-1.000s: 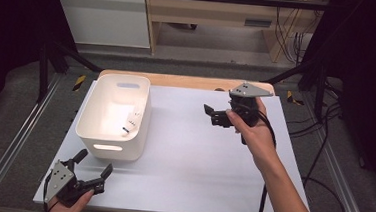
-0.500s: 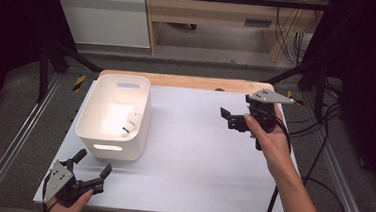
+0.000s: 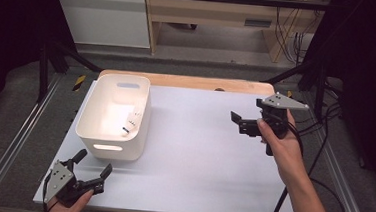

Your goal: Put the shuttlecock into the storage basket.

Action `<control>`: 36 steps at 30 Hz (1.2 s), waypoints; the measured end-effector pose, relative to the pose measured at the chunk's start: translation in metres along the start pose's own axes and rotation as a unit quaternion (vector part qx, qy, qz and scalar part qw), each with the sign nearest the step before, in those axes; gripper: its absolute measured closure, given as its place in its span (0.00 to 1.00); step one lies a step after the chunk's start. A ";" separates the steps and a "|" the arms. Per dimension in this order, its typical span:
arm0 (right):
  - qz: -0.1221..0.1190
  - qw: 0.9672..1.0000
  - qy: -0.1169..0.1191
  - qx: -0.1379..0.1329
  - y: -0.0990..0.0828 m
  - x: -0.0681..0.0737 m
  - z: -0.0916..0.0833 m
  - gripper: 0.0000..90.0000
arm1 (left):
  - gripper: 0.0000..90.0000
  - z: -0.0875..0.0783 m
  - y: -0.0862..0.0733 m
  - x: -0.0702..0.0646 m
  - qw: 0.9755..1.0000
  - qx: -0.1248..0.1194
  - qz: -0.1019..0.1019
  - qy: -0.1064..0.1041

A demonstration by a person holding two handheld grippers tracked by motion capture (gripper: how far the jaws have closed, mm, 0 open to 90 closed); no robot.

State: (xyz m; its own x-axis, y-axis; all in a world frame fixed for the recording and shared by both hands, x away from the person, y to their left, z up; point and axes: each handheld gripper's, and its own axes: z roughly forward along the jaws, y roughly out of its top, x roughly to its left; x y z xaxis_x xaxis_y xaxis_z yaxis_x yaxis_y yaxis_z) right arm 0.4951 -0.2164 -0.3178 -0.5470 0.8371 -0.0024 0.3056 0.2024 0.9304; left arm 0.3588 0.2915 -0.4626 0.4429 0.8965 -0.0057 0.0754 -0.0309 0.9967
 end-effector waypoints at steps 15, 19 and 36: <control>0.021 1.000 -0.017 -0.005 -0.017 -0.018 -0.023 0.04 | 0.04 0.000 0.001 -0.001 1.000 -0.002 0.001 -0.002; 0.022 0.999 -0.022 -0.007 -0.021 -0.022 -0.030 0.04 | 0.04 -0.001 0.001 -0.001 1.000 -0.002 0.001 -0.001; 0.028 0.999 -0.033 -0.004 -0.050 -0.031 -0.052 0.03 | 0.04 -0.001 0.000 0.000 1.000 -0.002 0.001 0.001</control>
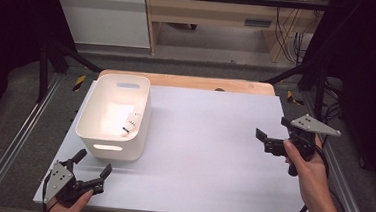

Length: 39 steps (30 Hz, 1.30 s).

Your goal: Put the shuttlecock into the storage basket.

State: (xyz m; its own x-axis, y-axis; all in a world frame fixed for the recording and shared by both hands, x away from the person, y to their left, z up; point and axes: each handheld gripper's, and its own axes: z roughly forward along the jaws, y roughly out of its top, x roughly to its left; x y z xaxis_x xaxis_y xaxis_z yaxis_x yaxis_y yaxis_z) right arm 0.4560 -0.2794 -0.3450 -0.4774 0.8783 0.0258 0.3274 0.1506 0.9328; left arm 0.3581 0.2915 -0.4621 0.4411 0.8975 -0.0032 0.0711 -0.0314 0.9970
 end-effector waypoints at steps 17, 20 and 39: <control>0.018 1.000 -0.012 -0.023 -0.038 -0.001 -0.020 0.04 | 0.04 0.000 0.000 0.000 1.000 0.003 0.002 0.001; 0.015 0.999 -0.012 -0.030 -0.044 0.001 -0.022 0.04 | 0.04 0.000 -0.001 0.001 1.000 0.001 0.001 0.001; 0.000 0.998 0.008 -0.068 -0.090 0.015 -0.024 0.04 | 0.03 0.000 0.000 0.000 1.000 -0.002 -0.001 -0.002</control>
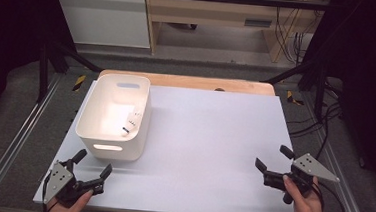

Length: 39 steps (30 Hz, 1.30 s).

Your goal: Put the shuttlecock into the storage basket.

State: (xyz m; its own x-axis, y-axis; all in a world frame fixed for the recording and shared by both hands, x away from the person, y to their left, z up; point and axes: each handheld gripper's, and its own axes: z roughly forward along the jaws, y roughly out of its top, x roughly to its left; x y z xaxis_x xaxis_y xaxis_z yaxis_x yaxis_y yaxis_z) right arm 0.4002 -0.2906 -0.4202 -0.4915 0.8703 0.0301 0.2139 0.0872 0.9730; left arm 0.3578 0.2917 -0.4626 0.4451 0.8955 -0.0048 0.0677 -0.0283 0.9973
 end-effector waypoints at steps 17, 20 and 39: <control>0.009 1.000 0.004 -0.017 -0.028 0.004 0.003 0.04 | 0.02 -0.001 -0.001 0.001 1.000 0.000 0.003 0.000; 0.005 1.000 0.007 -0.017 -0.029 0.006 0.006 0.03 | 0.02 -0.001 -0.001 0.001 1.000 0.000 0.003 -0.001; -0.015 0.999 0.015 -0.031 -0.036 0.017 0.035 0.03 | 0.02 0.002 -0.001 0.004 1.000 -0.020 0.009 -0.003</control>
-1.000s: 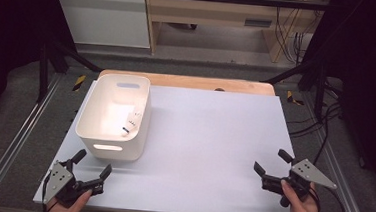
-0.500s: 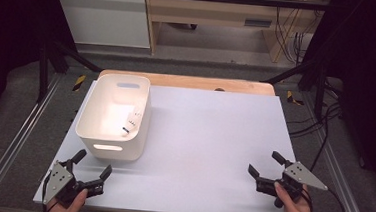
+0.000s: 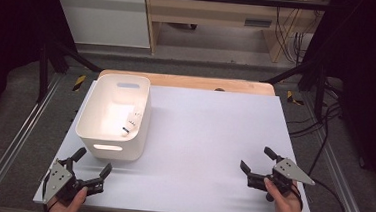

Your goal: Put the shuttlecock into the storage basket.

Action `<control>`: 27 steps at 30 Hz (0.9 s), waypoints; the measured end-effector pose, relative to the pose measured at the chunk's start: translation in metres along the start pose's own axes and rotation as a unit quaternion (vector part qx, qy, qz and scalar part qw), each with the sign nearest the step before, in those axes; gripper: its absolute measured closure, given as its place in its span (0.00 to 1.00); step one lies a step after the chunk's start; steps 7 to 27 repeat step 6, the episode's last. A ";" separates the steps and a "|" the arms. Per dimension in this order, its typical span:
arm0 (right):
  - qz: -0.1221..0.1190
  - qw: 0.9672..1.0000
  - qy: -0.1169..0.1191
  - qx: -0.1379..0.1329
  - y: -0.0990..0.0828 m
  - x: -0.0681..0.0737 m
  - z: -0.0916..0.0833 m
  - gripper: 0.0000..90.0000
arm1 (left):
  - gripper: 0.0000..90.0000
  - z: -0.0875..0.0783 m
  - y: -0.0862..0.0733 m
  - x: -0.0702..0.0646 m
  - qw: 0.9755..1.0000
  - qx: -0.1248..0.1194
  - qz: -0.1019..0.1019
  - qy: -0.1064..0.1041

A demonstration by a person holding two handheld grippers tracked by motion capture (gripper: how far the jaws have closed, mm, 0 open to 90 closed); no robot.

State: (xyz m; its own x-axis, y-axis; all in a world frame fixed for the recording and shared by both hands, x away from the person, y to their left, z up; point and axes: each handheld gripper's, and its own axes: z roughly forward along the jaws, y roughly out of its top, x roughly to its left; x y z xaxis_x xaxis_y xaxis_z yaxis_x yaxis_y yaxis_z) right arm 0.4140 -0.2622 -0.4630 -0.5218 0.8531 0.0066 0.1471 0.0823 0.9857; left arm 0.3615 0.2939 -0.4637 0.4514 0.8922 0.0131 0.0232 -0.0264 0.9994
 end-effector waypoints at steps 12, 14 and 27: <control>-0.007 1.000 -0.002 -0.004 -0.002 0.001 0.007 0.03 | 0.02 0.001 0.000 0.000 1.000 0.000 0.000 0.004; -0.007 1.000 -0.002 -0.004 -0.002 0.001 0.007 0.03 | 0.02 0.001 0.000 0.000 1.000 0.000 0.000 0.004; -0.007 1.000 -0.002 -0.004 -0.002 0.001 0.007 0.03 | 0.02 0.001 0.000 0.000 1.000 0.000 0.000 0.004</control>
